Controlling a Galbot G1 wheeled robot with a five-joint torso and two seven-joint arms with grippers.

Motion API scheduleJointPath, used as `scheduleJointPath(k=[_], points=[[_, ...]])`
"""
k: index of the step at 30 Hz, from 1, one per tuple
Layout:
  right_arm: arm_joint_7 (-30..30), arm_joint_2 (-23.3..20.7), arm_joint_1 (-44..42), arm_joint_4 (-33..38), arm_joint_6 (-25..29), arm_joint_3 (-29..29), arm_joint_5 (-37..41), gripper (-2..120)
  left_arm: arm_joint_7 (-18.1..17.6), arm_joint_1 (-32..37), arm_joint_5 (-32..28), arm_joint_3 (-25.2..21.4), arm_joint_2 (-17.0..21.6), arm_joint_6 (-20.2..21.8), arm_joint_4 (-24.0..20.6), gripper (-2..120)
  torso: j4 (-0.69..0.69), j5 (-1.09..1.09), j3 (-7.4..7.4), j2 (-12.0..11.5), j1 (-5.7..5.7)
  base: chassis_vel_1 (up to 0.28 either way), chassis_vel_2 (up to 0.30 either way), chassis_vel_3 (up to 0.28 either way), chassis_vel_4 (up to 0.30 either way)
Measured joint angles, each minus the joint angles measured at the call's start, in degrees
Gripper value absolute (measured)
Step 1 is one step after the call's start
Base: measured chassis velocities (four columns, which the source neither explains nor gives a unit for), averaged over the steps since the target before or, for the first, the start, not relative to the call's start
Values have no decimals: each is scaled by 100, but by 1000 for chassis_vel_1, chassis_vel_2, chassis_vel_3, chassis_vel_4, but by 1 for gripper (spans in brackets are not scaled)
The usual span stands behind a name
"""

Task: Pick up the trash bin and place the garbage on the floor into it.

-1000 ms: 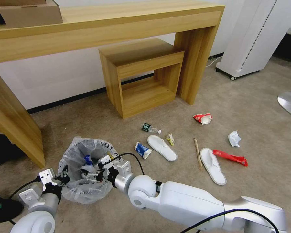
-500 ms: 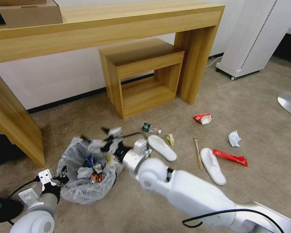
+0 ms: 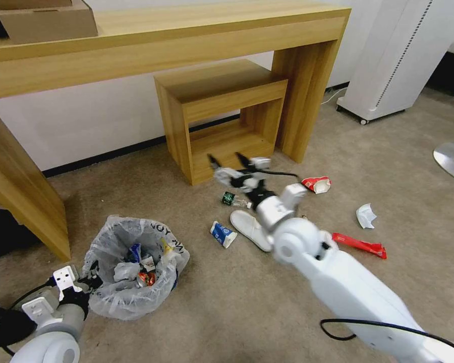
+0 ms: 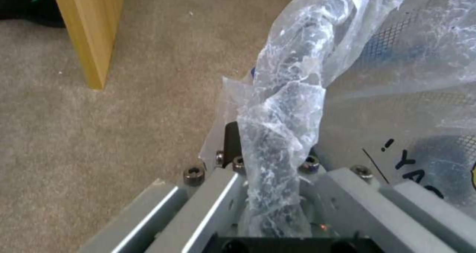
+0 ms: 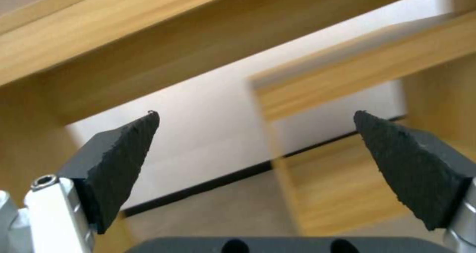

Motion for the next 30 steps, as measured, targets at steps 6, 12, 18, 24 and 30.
scheduleJointPath(k=[6, 12, 18, 24, 30], points=[[83, -25, -1006, 335, 29, 1260, -512, 100, 36, -24, 30, 21, 6, -15, -10, 0, -1, 0, 0, 0, -1, 0, 0, 0, 0], [8, 76, -1779, 483, 264, 2086, -1026, 100, 55, -39, 29, 47, 37, -36, -10, 0, 0, -1, 0, 0, 0, 0, 0, 0, 0], [-121, 198, -2439, 523, 580, 2599, -1454, 100, 66, -60, 17, 83, 78, -40, -18, 0, 0, -2, 0, 0, -1, 0, 0, 0, 0], [-142, 541, -2989, 488, 805, 2818, -1925, 100, 70, -73, 11, 106, 108, -41, -18, 0, 0, -2, -1, 0, -1, 0, 0, 0, 0], [-202, 763, -3119, 260, 969, 2880, -2164, 100, 75, -94, 4, 108, 105, -42, -23, 0, 0, -2, 0, 0, -1, 0, 0, 0, 0]])
